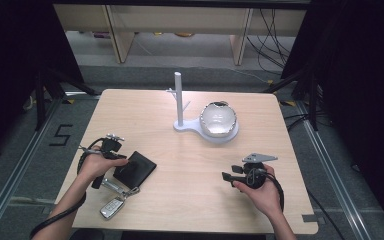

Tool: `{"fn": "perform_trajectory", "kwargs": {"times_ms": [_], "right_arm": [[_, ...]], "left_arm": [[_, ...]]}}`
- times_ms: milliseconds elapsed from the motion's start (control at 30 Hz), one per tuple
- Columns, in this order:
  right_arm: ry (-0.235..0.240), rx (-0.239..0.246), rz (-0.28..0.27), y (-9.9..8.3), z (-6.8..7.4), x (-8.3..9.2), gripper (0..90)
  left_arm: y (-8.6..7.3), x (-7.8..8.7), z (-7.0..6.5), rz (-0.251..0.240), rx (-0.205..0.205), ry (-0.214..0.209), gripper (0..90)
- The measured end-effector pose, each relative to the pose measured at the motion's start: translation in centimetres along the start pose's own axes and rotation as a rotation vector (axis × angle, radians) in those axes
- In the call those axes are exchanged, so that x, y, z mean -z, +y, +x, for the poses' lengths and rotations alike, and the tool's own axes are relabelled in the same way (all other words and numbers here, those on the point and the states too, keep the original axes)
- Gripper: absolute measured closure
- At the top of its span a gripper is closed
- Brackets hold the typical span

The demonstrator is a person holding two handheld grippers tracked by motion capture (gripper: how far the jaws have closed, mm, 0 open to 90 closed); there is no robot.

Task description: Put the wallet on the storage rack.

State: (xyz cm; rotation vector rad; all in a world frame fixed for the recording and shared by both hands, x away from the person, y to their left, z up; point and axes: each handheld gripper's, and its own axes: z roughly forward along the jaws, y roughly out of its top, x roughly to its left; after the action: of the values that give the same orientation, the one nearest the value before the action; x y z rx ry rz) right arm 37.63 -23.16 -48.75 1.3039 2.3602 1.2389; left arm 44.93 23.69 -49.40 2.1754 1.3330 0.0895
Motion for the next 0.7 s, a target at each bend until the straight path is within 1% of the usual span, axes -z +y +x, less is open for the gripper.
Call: {"fn": "perform_trajectory", "kwargs": {"times_ms": [67, 100, 133, 167, 200, 233, 267, 300, 367, 400, 433, 467, 500, 533, 567, 633, 667, 700], "right_arm": [[0.0, 0.008, 0.0, 0.0, -0.1, -0.01, 46.3], [0.008, -0.015, 0.004, -0.07, 0.12, -0.09, 46.3], [0.008, -0.015, 0.004, -0.07, 0.12, -0.09, 46.3], [-0.004, -0.005, 0.009, -0.07, 0.08, -0.04, 46.2], [-0.01, 0.007, 0.003, -0.1, -0.01, -0.11, 46.2], [0.0, 0.007, 0.004, -0.14, -0.02, -0.21, 46.2], [0.015, -0.004, 0.01, -0.16, 0.05, -0.26, 46.2], [-0.001, 0.005, 0.016, -0.13, 0.04, -0.13, 46.1], [-0.008, 0.01, 0.009, -0.14, 0.02, -0.11, 46.1], [-0.005, -0.02, 0.013, -0.17, 0.25, -0.07, 46.1], [-0.01, -0.005, 0.01, -0.15, 0.14, -0.05, 46.0], [-0.009, -0.003, 0.014, -0.13, 0.11, -0.02, 46.0], [-0.02, 0.013, 0.007, -0.11, -0.05, 0.02, 46.1], [-0.02, 0.013, 0.007, -0.11, -0.05, 0.02, 46.1], [-0.019, 0.017, 0.004, -0.1, -0.09, 0.04, 46.1], [-0.018, 0.016, 0.005, -0.08, -0.09, 0.06, 46.1], [-0.011, 0.018, -0.003, -0.07, -0.13, -0.01, 46.1], [-0.013, 0.017, -0.003, -0.04, -0.1, 0.01, 46.1]], "left_arm": [[0.0, -0.05, 0.15, 0.014, 0.035, -0.015, 43.8], [0.04, -0.05, 0.29, 0.019, 0.036, -0.035, 47.0], [0.08, 0.0, 0.43, 0.025, 0.033, -0.035, 47.0], [0.14, 0.03, 0.53, 0.03, 0.04, -0.034, 47.7], [0.17, 0.01, 0.57, 0.025, 0.049, -0.032, 49.7], [0.21, 0.01, 0.59, 0.027, 0.057, -0.032, 52.0], [0.2, 0.07, 0.59, 0.03, 0.051, -0.021, 54.4], [0.14, 0.03, 0.51, 0.02, 0.056, -0.013, 56.6], [0.07, 0.08, 0.46, 0.01, 0.055, -0.008, 57.7], [0.03, 0.11, 0.47, 0.005, 0.049, -0.005, 59.8], [-0.08, 0.18, 0.52, -0.004, 0.03, -0.003, 61.9], [-0.21, 0.27, 0.52, -0.012, 0.012, 0.0, 63.1], [-0.32, 0.33, 0.52, -0.022, 0.002, 0.002, 67.8], [-0.48, 0.41, 0.57, -0.033, -0.014, 0.003, 67.8], [-0.75, 0.47, 0.58, -0.057, -0.032, 0.013, 71.4], [-0.77, 0.51, 0.57, -0.06, -0.037, 0.015, 74.6], [-0.78, 0.52, 0.44, -0.069, -0.037, 0.028, 74.6], [-0.78, 0.63, 0.38, -0.067, -0.064, 0.045, 77.7]]}}
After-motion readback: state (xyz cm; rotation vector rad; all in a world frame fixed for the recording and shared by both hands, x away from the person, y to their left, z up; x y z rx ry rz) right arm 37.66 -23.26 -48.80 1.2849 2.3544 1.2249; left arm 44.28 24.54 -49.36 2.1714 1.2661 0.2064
